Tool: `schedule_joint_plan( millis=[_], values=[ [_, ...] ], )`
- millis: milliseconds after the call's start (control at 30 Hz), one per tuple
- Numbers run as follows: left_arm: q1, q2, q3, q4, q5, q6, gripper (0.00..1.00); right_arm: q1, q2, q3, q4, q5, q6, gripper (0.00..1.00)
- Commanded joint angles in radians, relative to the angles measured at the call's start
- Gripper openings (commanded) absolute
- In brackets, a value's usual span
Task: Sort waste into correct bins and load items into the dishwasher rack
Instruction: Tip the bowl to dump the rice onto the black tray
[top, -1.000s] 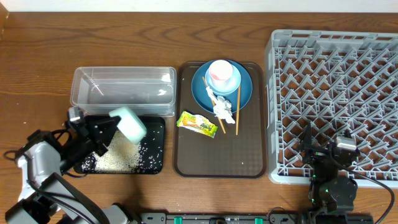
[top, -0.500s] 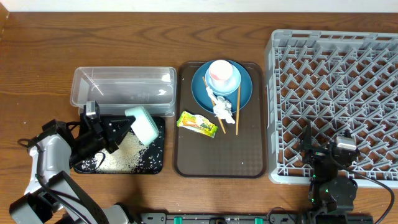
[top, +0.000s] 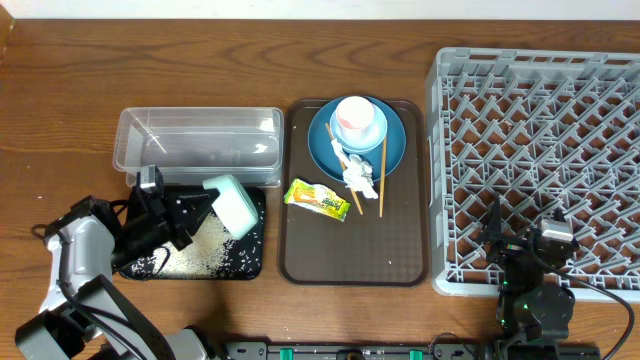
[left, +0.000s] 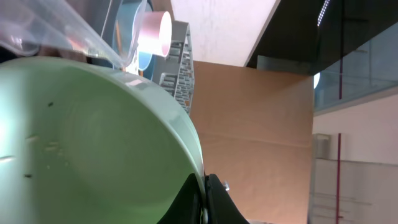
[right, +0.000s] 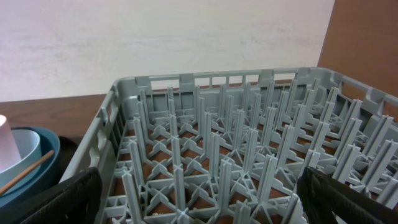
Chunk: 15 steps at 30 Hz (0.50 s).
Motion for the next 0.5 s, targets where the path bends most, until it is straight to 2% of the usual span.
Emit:
schedule_joint_plan(
  millis=[0,67,100,167,233,300,367,433,467],
  values=[
    [-0.002,-0.025,0.001,0.025,0.027,0.036,0.06,0.0,-0.002,-0.002,-0.004,0.003,0.016,0.99],
    [-0.001,-0.027,0.002,0.075,0.02,-0.011,0.06,0.0,-0.002,-0.002,-0.004,0.003,0.017,0.99],
    [-0.003,-0.026,0.002,0.037,0.021,-0.054,0.06,0.0,-0.002,-0.002,-0.004,0.003,0.017,0.99],
    [-0.01,-0.035,0.002,-0.053,0.027,-0.027,0.06,0.0,-0.002,-0.002,-0.004,0.003,0.017,0.99],
    [-0.006,-0.049,0.002,-0.034,0.027,0.011,0.06,0.0,-0.002,-0.002,-0.004,0.003,0.017,0.99],
    [0.004,-0.051,0.002,0.016,0.027,-0.007,0.06,0.0,-0.002,-0.002,-0.004,0.003,0.017,0.99],
    [0.006,-0.052,0.002,-0.045,0.027,-0.059,0.06,0.0,-0.002,-0.002,-0.004,0.003,0.017,0.99],
    [0.006,-0.063,0.002,-0.07,0.027,-0.033,0.06,0.0,-0.002,-0.002,-0.004,0.003,0.017,0.99],
    [0.009,-0.069,0.002,-0.031,0.027,-0.016,0.06,0.0,-0.002,-0.002,-0.004,0.003,0.017,0.99]
  ],
)
